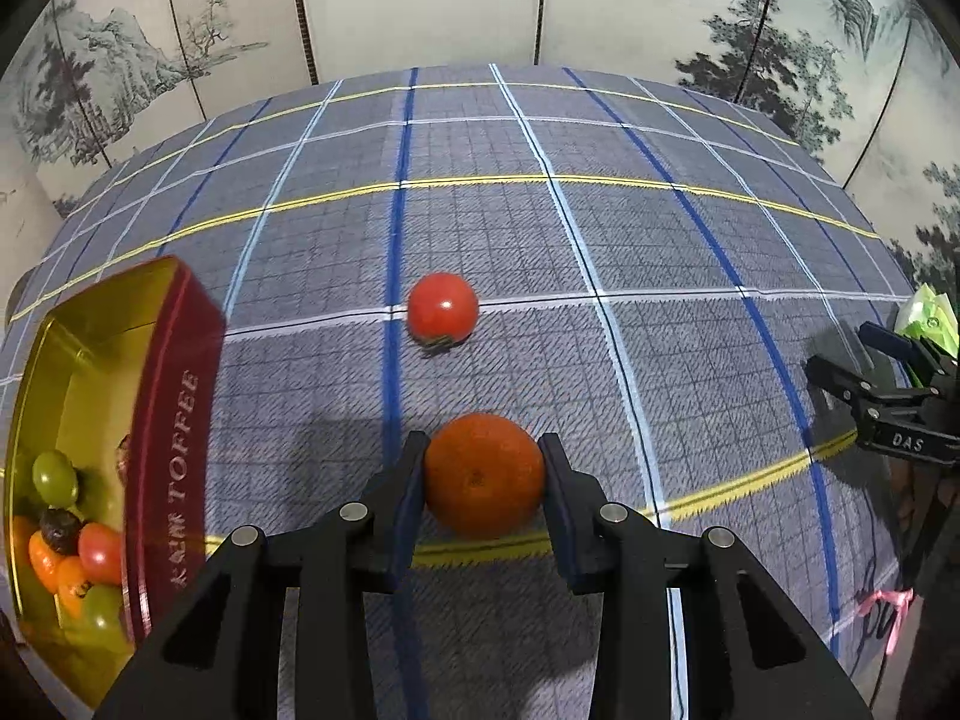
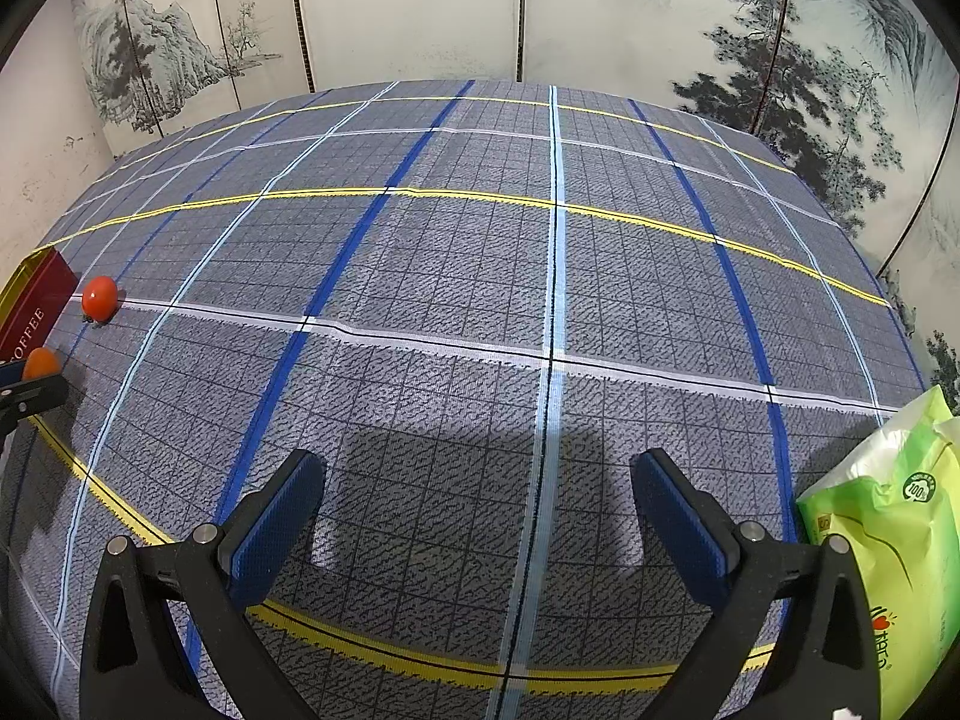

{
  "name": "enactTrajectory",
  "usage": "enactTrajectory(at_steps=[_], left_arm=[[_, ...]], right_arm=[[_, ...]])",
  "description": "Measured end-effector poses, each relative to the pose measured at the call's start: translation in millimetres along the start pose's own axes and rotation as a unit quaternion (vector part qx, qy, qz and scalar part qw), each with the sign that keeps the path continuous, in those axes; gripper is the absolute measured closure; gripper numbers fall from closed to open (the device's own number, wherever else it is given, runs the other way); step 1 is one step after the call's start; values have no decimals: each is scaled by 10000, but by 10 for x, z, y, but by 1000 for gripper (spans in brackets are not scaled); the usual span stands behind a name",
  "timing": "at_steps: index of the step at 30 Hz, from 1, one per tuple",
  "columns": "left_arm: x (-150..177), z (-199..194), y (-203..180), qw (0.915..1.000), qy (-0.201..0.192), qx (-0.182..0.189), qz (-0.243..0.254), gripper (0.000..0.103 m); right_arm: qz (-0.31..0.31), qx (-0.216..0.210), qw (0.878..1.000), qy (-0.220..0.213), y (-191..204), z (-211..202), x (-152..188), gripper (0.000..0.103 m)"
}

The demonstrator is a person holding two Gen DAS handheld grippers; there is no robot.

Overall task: Organize fruits
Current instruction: 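Carry the tangerine into the tin with the left tool and release it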

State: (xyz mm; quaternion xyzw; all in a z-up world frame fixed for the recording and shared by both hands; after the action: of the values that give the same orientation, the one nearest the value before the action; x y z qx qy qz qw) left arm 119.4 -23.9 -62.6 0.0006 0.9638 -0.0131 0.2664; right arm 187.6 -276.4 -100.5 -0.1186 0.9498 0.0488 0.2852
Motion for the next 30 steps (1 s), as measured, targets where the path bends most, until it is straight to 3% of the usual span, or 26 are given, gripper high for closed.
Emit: enactTrajectory(at_steps=[15, 30], left_arm=[[-118, -466, 312, 9992, -326, -72, -241, 66], [-114, -742, 1174, 9931, -493, -630, -856, 66]], right_arm=[[2, -1, 10000, 0, 0, 1, -2, 0], [5, -2, 10000, 0, 4, 1, -2, 0]])
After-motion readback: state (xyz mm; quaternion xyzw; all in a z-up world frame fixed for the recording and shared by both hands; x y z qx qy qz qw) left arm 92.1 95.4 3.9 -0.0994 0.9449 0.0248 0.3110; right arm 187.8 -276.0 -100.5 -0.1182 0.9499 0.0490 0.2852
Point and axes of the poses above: each gripper's, at about its wrist camera, not at the fingertips, and z roughly the way its jaws point, y to its left, x to its underside, the point moved 5 cm from there along z, roughly the way its jaws point
